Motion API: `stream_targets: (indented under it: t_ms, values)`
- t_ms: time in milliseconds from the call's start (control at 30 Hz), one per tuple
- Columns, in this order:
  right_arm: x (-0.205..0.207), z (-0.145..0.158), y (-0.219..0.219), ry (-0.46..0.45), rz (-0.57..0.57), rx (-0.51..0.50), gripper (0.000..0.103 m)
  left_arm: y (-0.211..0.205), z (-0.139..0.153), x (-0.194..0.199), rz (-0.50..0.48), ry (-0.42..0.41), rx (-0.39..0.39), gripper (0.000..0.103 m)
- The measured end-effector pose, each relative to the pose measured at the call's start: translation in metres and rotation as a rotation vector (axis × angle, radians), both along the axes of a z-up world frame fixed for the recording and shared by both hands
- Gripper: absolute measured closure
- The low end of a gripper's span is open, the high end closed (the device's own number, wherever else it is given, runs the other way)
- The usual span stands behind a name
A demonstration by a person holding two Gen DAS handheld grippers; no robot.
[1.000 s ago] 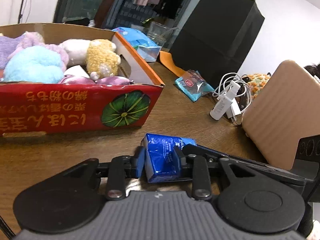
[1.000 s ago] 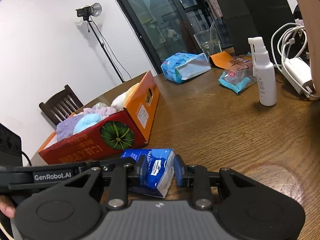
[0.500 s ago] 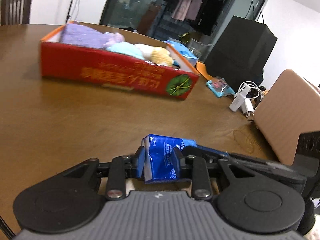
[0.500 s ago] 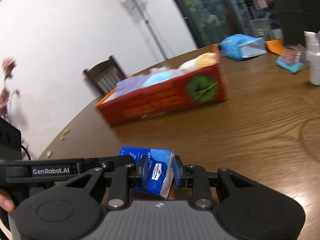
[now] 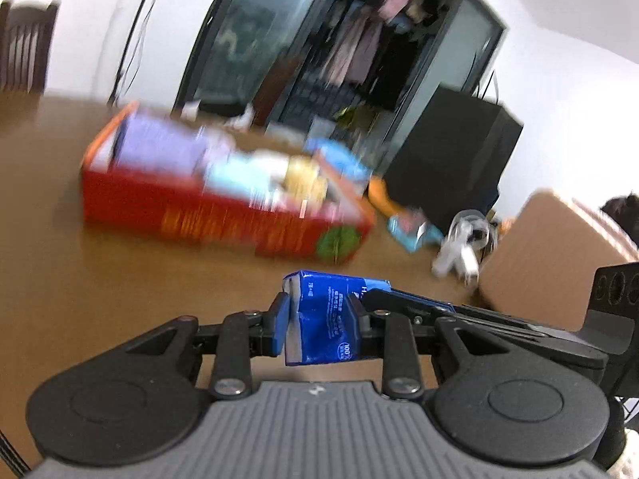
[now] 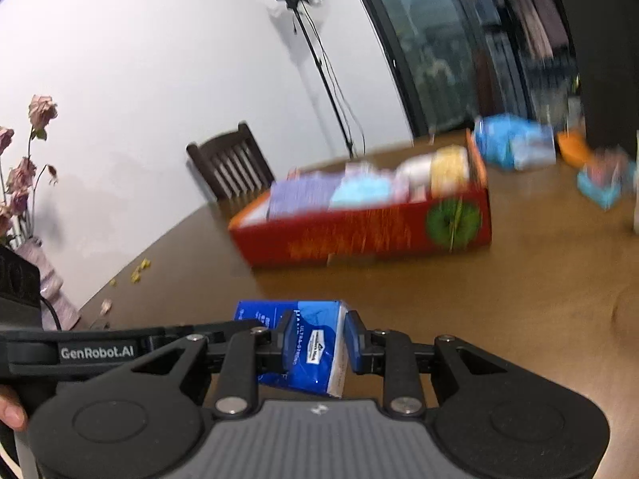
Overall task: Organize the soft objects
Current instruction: 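Carry the tissue box with both tools into the box and release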
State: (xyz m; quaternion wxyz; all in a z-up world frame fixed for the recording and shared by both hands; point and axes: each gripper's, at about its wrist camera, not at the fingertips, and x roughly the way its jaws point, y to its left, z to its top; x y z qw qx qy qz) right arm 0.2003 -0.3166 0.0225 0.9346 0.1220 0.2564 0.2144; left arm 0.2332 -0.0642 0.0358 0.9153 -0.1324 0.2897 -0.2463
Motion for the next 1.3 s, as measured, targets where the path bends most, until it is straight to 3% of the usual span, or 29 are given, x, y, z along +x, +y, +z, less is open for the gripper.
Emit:
stream_targets:
  t_ms: [200,300,433,500,567,633,733,800,833,1000,1100,1167,1300]
  values:
    - [0.11,0.064,-0.007,-0.085,-0.056,-0.041,0.078,-0.008,0.047,0.129,-0.039,-0.021,-0.048,0.074]
    - [0.181,0.077,-0.004,-0.067,-0.077,-0.077,0.078,-0.011,0.049,0.203,-0.042,0.031,-0.069,0.074]
    - [0.278,0.065,0.002,0.032,-0.1,-0.103,0.078,-0.007,0.019,0.296,-0.025,0.208,-0.137,0.074]
    - [0.319,0.051,0.01,0.087,-0.097,-0.118,0.078,-0.005,0.002,0.328,-0.005,0.265,-0.107,0.074]
    - [0.356,0.033,0.021,0.172,-0.072,-0.112,0.078,-0.003,-0.011,0.349,0.028,0.284,0.004,0.074]
    - [0.383,0.011,0.029,0.255,-0.046,-0.082,0.079,0.005,-0.019,0.357,0.042,0.277,0.074,0.074]
    - [0.396,-0.01,0.042,0.299,0.013,-0.075,0.08,0.01,-0.021,0.352,0.06,0.208,0.174,0.074]
    - [0.392,-0.026,0.051,0.353,0.045,-0.105,0.093,0.007,-0.025,0.352,0.066,0.21,0.213,0.074]
    - [0.388,-0.028,0.052,0.325,0.047,-0.11,0.094,0.005,-0.026,0.353,0.069,0.214,0.226,0.074]
    - [0.38,-0.021,0.057,0.318,0.022,-0.163,0.097,-0.002,-0.038,0.36,0.022,0.282,0.253,0.073]
    - [0.376,-0.019,0.062,0.313,0.004,-0.196,0.096,0.0,-0.04,0.366,-0.005,0.304,0.223,0.072]
    - [0.376,-0.015,0.063,0.309,-0.011,-0.193,0.092,0.005,-0.039,0.367,0.003,0.314,0.201,0.061]
    - [0.357,0.019,0.053,0.274,-0.016,-0.177,0.084,0.015,-0.006,0.336,0.05,0.232,0.235,0.054]
